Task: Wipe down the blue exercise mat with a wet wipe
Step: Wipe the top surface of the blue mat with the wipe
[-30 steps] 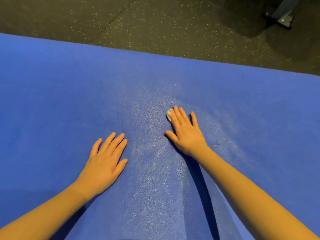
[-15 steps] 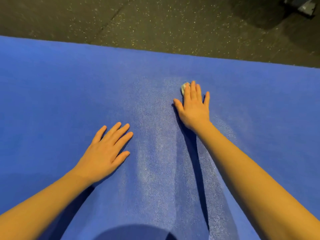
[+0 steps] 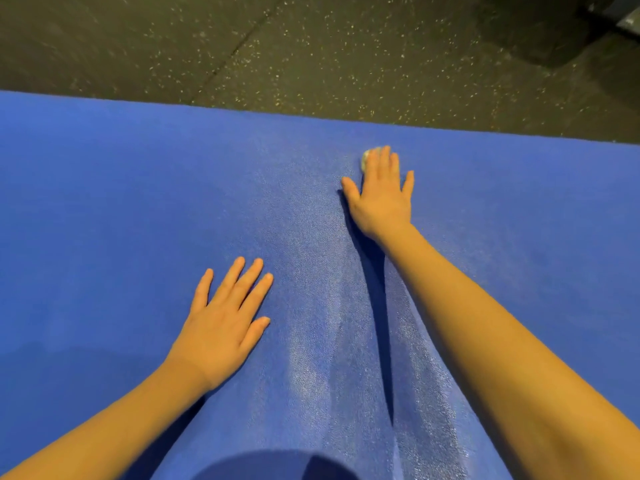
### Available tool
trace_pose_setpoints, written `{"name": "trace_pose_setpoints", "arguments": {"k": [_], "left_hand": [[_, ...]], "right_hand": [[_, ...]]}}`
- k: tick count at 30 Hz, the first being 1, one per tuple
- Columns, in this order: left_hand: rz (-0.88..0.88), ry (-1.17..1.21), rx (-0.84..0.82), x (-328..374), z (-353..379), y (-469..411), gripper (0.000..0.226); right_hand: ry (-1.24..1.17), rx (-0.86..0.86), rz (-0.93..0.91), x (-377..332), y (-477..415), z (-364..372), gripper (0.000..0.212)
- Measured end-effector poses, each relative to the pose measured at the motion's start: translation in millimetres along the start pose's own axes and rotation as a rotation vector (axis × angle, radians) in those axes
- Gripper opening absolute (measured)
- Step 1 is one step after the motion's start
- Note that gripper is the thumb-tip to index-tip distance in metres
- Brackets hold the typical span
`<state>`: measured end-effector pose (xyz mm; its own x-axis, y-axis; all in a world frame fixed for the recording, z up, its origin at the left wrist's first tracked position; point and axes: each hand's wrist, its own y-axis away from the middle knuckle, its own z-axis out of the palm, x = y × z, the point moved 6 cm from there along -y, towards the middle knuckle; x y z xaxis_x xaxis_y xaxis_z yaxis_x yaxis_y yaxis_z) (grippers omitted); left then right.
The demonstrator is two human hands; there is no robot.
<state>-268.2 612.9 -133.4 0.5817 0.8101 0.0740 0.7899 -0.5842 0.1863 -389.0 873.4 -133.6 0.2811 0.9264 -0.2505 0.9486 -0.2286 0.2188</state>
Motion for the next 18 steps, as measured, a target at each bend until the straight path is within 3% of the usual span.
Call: {"name": "trace_pose_setpoints", "arguments": {"k": [3,6,8,14,18], "left_hand": [[0.017,-0.003,-0.005,-1.9,0.2,-0.3,0.059],[0.026,0.000,-0.013,-2.6,0.7,0.2,0.059],[0.022,0.001,-0.014,-2.7,0.7,0.1,0.059],[0.022,0.003,-0.010,-2.0,0.3,0.6,0.059],[0.033,-0.005,-0.018,-2.6,0.6,2.0,0.059]], "right_hand": [[0.157,0.032,-0.239,-12.2,5.1,0.7,0.069],[0.300,0.114,-0.095,7.9,-9.4,-12.4,0.066],[0.208,0.125,0.052,7.7,-6.3,-12.3,0.066],[0.102,0.040,-0.172,-20.6,33.6,14.3,0.074],[0.127,0.063,-0.056,-3.5,-6.0,-0.6,0.072]]}}
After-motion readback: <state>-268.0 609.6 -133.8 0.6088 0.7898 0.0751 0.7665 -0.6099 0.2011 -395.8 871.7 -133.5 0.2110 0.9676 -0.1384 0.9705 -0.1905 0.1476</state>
